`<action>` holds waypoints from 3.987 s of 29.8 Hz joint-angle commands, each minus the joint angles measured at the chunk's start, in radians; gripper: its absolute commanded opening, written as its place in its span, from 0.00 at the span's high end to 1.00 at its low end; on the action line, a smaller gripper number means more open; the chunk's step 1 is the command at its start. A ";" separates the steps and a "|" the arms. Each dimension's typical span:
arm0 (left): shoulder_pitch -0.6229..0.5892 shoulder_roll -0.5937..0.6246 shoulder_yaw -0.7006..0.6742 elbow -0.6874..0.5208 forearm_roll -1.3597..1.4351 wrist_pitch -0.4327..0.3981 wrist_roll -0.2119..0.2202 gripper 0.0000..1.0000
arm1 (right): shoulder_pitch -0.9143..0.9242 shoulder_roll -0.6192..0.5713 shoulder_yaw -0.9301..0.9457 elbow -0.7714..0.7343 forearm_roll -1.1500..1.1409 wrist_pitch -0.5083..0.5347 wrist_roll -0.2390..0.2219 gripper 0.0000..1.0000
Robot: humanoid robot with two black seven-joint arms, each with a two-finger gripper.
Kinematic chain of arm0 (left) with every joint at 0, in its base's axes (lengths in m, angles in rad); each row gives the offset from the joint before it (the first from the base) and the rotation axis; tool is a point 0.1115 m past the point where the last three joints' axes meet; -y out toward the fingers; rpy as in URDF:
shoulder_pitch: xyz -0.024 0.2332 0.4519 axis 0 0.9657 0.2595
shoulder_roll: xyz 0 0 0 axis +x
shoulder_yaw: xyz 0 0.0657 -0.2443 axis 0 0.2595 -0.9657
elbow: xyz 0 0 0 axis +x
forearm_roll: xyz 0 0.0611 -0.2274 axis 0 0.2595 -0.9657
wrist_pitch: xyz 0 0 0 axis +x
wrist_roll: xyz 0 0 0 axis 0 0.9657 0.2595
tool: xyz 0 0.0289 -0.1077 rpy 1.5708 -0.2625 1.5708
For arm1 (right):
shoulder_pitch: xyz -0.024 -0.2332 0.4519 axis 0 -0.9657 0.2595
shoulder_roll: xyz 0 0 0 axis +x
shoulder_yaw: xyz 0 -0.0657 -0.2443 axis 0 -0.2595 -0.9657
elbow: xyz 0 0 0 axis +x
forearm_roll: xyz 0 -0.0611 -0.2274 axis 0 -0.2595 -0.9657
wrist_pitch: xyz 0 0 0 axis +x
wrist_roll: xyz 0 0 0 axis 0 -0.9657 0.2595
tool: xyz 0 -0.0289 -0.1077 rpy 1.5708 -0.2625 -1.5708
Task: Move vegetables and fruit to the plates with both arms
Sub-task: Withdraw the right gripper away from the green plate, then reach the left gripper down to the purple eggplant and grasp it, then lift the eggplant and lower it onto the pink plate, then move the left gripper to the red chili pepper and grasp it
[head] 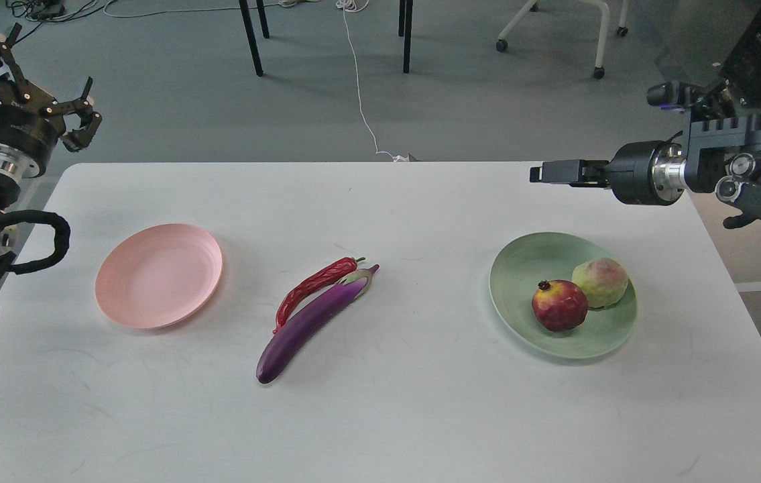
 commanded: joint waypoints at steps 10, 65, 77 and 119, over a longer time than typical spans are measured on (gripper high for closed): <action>0.006 0.190 0.171 -0.197 0.372 -0.089 -0.015 0.02 | -0.338 0.004 0.648 -0.141 0.468 -0.005 0.002 0.01; 0.116 -0.018 0.377 -0.637 2.192 0.153 0.126 0.90 | -0.508 0.182 0.772 -0.431 1.065 0.158 0.024 0.01; 0.124 0.376 0.323 -0.632 1.802 0.305 0.048 0.87 | -0.511 0.182 0.772 -0.437 1.063 0.158 0.024 0.01; -0.126 -0.087 0.642 -0.273 1.848 0.414 0.125 0.26 | -0.550 0.198 0.780 -0.425 1.060 0.158 0.036 0.01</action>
